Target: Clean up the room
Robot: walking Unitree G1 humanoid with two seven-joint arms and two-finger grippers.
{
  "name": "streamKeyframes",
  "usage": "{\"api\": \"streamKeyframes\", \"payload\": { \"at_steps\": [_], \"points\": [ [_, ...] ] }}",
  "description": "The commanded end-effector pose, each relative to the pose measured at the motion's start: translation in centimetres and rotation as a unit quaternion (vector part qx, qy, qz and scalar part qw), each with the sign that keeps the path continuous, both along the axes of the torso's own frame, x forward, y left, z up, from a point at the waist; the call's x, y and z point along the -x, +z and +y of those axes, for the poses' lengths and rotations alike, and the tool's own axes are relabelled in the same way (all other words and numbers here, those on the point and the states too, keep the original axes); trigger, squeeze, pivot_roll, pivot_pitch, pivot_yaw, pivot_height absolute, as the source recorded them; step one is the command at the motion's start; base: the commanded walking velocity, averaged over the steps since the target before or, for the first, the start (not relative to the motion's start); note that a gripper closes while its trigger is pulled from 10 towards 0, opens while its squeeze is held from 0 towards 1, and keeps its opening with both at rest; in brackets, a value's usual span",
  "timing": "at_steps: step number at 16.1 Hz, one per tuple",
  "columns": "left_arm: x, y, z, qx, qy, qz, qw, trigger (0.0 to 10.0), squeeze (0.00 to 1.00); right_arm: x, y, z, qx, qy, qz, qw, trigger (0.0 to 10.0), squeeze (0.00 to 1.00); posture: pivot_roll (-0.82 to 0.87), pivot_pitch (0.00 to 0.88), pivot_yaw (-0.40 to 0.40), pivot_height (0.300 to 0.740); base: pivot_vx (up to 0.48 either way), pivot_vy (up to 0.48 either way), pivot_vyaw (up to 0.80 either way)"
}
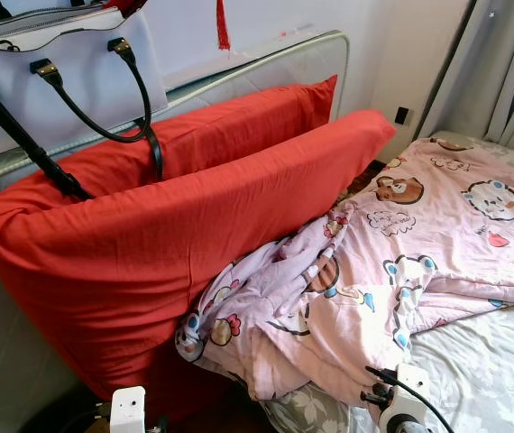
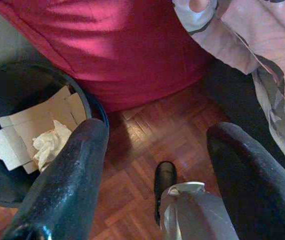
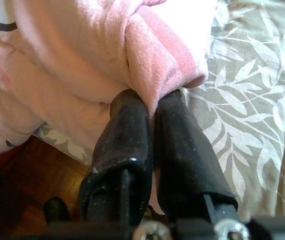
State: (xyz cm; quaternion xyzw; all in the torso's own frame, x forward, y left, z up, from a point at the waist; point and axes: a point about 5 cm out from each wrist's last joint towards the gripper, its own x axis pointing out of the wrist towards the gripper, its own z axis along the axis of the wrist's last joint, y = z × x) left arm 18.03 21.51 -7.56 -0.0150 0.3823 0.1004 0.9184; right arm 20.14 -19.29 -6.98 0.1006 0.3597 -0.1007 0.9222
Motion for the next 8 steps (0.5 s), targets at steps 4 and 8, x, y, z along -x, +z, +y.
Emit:
{"api": "streamKeyframes", "payload": {
  "at_steps": [4,8],
  "points": [
    [0.65,-0.32,0.06,0.001,0.000,0.010,1.000,10.0,0.00,-0.39,0.23,-0.03,0.003,-0.005,-0.006,1.000,10.0,0.00,-0.01,0.000,-0.005,0.740,-0.246,0.000,0.00],
    [0.66,-0.33,0.06,0.000,0.000,0.011,1.000,10.0,0.00,-0.80,0.38,0.48,0.002,-0.002,-0.009,1.000,10.0,0.00,-0.01,0.000,-0.006,0.740,-0.246,0.000,0.00]
  ]
}}
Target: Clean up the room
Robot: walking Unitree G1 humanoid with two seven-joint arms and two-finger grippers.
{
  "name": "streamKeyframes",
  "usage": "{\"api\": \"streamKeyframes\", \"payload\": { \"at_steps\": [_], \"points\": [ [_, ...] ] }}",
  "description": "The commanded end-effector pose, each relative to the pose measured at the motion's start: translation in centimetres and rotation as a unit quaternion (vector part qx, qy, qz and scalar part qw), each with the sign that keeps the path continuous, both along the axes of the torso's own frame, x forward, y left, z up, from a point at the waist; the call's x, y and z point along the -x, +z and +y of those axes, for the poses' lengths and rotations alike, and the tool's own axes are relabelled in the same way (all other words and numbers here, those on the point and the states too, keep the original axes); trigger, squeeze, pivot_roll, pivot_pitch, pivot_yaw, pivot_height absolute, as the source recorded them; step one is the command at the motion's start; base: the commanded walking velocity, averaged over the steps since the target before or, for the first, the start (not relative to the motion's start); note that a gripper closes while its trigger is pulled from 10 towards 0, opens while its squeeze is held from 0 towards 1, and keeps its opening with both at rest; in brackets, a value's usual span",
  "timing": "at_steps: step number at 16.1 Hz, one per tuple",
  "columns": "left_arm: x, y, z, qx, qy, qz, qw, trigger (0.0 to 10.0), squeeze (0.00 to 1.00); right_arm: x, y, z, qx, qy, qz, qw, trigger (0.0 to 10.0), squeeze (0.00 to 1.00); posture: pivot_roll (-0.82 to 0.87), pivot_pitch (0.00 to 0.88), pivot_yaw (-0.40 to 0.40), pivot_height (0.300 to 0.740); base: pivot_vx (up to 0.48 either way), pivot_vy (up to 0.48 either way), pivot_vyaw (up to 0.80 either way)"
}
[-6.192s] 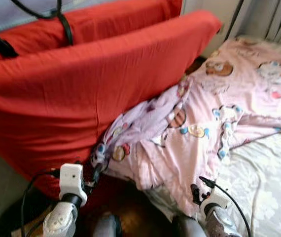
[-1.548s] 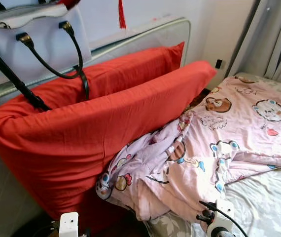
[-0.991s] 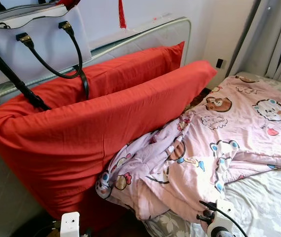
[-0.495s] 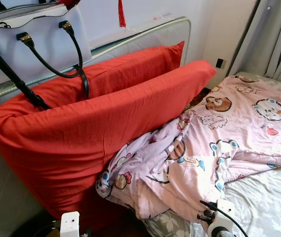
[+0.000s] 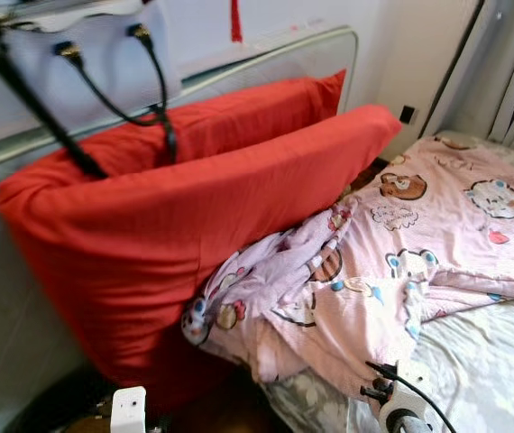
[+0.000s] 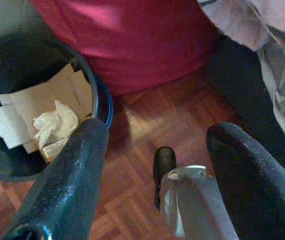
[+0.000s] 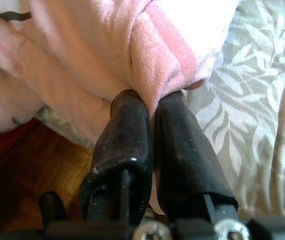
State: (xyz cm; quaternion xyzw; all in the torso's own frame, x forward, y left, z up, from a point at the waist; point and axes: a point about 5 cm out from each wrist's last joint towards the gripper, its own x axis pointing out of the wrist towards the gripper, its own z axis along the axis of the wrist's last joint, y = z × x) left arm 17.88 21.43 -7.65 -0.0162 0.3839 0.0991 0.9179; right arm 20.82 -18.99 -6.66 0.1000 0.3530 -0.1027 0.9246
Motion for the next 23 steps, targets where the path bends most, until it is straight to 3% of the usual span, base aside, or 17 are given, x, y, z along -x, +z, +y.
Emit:
{"api": "streamKeyframes", "payload": {
  "at_steps": [1,8,16,23],
  "points": [
    [0.5,-0.2,0.1,-0.001,0.001,0.009,1.000,10.0,0.00,-0.1,0.1,0.2,0.000,0.000,-0.003,1.000,10.0,0.00,-0.01,0.000,-0.006,0.740,-0.244,0.000,0.00],
    [0.6,-0.3,0.1,-0.002,-0.002,0.011,1.000,10.0,0.00,0.4,0.0,-0.6,0.007,-0.008,-0.005,1.000,10.0,0.00,-0.01,0.000,-0.006,0.740,-0.245,0.000,0.00],
    [0.8,-0.4,0.2,-0.004,-0.004,0.013,1.000,10.0,0.00,-0.2,0.4,-0.9,0.017,-0.025,-0.018,0.999,10.0,0.00,0.00,0.000,-0.005,0.740,-0.245,0.000,0.00],
    [0.7,-0.3,0.1,-0.007,-0.014,0.010,1.000,10.0,0.00,-1.2,1.5,-2.8,0.038,-0.065,-0.049,0.996,10.0,0.00,0.00,0.000,-0.005,0.740,-0.177,0.000,0.00]
  ]
}}
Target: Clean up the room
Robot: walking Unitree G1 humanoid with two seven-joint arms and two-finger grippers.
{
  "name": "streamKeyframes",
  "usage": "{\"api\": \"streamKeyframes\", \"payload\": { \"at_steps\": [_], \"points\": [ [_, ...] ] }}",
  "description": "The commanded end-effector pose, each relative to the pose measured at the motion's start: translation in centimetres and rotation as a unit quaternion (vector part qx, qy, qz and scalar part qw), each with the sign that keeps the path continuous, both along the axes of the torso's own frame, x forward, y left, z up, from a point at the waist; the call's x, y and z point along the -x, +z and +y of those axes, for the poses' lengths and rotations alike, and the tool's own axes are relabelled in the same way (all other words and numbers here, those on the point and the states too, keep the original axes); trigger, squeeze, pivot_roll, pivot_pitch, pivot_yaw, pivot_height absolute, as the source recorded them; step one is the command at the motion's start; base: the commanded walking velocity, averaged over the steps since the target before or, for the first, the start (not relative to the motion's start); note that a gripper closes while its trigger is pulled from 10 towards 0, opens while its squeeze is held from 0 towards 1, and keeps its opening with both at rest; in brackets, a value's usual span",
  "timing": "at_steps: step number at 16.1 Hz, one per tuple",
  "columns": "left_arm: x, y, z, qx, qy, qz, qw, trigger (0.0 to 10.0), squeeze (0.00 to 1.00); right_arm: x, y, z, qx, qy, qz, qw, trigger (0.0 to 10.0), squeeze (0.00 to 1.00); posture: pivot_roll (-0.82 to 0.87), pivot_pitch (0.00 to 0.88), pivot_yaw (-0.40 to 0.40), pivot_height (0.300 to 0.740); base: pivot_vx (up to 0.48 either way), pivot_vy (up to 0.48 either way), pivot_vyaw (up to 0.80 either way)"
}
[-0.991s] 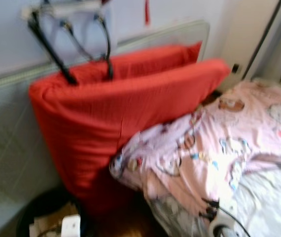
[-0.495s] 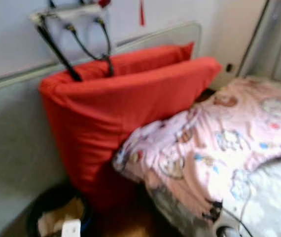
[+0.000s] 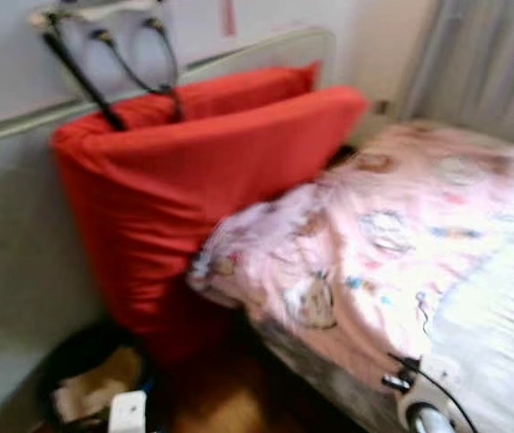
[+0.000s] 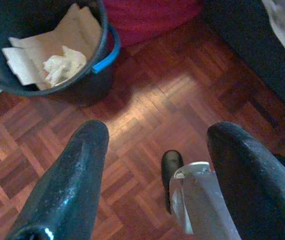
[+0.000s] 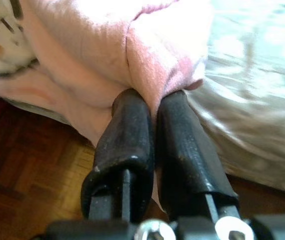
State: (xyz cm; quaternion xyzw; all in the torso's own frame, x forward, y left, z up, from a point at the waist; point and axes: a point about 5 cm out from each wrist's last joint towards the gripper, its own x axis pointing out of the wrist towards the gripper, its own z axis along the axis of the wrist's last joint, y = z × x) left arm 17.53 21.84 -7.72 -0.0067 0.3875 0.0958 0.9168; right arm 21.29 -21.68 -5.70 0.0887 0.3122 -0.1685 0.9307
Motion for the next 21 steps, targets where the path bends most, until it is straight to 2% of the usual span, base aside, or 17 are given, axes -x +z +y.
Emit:
{"api": "streamKeyframes", "payload": {
  "at_steps": [1,4,11,16,18,21],
  "points": [
    [0.4,-0.2,-0.2,-0.004,-0.006,0.009,1.000,10.0,0.00,-1.1,1.0,-0.8,0.013,-0.017,-0.028,0.999,10.0,0.00,0.00,0.000,-0.006,0.740,0.000,0.000,0.00],
    [0.4,-0.3,-0.1,-0.005,-0.007,0.011,1.000,10.0,0.00,-1.5,1.4,-1.1,0.020,-0.017,-0.040,0.999,10.0,0.00,0.00,0.000,-0.006,0.740,0.000,0.000,0.00],
    [0.5,-0.3,-0.4,-0.005,-0.014,0.012,1.000,10.0,0.00,-0.6,0.6,-0.4,0.007,-0.013,-0.018,1.000,10.0,0.00,0.00,0.000,-0.006,0.740,0.000,0.000,0.00],
    [0.5,-0.3,-0.4,-0.006,-0.016,0.012,1.000,10.0,0.00,1.3,-0.6,-1.4,-0.011,-0.066,0.031,0.997,10.0,0.00,-0.01,0.000,-0.006,0.740,0.000,0.000,0.00],
    [0.4,-0.3,-0.4,-0.006,-0.016,0.012,1.000,10.0,0.00,1.8,-0.9,-1.6,-0.034,-0.093,0.035,0.994,10.0,0.00,0.00,0.000,-0.006,0.740,0.000,0.000,0.00],
    [0.4,-0.3,-0.5,-0.006,-0.020,0.012,1.000,10.0,0.00,3.3,-1.9,-1.3,-0.044,-0.083,0.088,0.992,10.0,0.00,-0.01,0.000,-0.004,0.740,0.000,0.000,0.00]
  ]
}}
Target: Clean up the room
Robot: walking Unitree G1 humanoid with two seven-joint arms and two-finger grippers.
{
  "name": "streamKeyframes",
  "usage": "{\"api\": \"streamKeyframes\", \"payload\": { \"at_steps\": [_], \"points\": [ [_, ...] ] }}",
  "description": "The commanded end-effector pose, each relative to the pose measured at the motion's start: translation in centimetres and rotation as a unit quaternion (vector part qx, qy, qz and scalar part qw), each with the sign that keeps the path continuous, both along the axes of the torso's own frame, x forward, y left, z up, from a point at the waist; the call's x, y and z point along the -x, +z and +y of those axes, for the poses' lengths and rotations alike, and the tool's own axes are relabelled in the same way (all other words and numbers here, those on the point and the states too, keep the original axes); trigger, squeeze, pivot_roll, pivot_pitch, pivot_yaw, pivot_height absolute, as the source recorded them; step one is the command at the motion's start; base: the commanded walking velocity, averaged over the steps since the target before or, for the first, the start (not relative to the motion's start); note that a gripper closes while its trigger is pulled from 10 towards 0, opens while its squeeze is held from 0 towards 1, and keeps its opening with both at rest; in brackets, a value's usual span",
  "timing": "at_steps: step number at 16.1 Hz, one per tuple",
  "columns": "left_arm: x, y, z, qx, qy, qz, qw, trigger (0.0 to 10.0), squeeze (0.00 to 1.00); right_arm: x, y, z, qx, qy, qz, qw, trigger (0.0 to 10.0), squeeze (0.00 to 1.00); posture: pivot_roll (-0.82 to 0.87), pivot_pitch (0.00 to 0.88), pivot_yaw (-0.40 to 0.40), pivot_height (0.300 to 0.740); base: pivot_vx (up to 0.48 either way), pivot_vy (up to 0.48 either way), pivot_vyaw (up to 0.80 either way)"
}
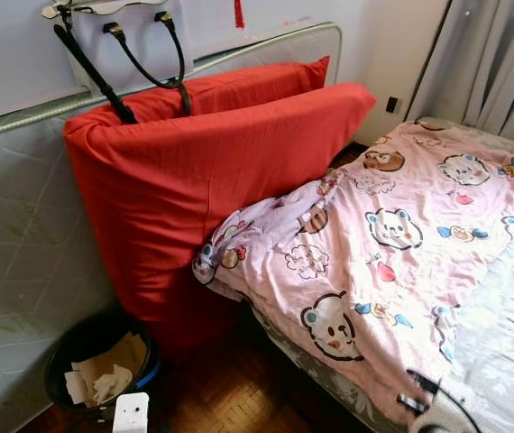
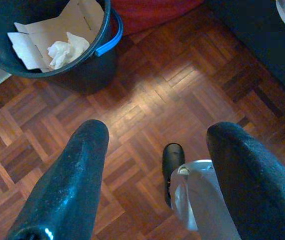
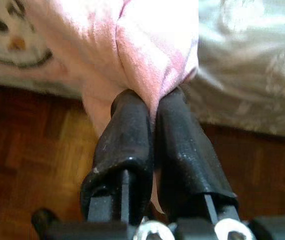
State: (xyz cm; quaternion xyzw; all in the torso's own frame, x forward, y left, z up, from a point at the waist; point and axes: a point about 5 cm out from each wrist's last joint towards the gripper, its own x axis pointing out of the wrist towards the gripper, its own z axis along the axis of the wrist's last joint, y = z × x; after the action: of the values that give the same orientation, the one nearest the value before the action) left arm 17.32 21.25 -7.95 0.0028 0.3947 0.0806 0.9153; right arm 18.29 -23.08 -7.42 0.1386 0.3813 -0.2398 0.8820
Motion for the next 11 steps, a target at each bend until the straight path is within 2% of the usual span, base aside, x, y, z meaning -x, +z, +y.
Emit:
{"api": "streamKeyframes", "payload": {
  "at_steps": [1,2,3,4,5,11],
  "points": [
    [0.21,-0.10,0.04,-0.004,-0.003,0.004,1.000,10.0,0.00,0.40,-0.28,0.17,-0.006,0.004,0.012,1.000,10.0,0.00,-0.01,0.000,-0.004,0.740,0.000,0.000,0.00],
    [0.19,-0.09,0.04,-0.004,-0.004,0.004,1.000,10.0,0.00,0.46,-0.36,0.37,-0.011,0.009,0.012,1.000,10.0,0.20,-0.01,0.000,-0.004,0.740,0.000,0.000,0.00],
    [0.19,-0.09,0.04,-0.004,-0.005,0.004,1.000,10.0,0.00,0.46,-0.40,0.55,-0.013,0.013,0.012,1.000,10.0,0.65,-0.01,0.000,-0.004,0.740,0.000,0.000,0.00],
    [0.19,-0.09,0.04,-0.004,-0.005,0.004,1.000,10.0,0.00,0.46,-0.44,0.67,-0.013,0.016,0.014,1.000,10.0,0.82,-0.01,0.000,-0.003,0.740,0.000,0.000,0.00],
    [0.18,-0.09,0.03,-0.005,-0.006,0.004,1.000,10.0,0.00,0.46,-0.46,0.75,-0.015,0.016,0.015,1.000,10.0,0.86,-0.01,0.000,-0.003,0.740,0.000,0.000,0.00],
    [0.15,-0.06,0.06,-0.006,-0.008,0.003,1.000,10.0,0.00,1.13,-0.82,0.84,-0.018,0.022,0.031,0.999,10.0,0.85,-0.01,0.000,-0.004,0.740,0.000,0.000,0.00]
  ]
}}
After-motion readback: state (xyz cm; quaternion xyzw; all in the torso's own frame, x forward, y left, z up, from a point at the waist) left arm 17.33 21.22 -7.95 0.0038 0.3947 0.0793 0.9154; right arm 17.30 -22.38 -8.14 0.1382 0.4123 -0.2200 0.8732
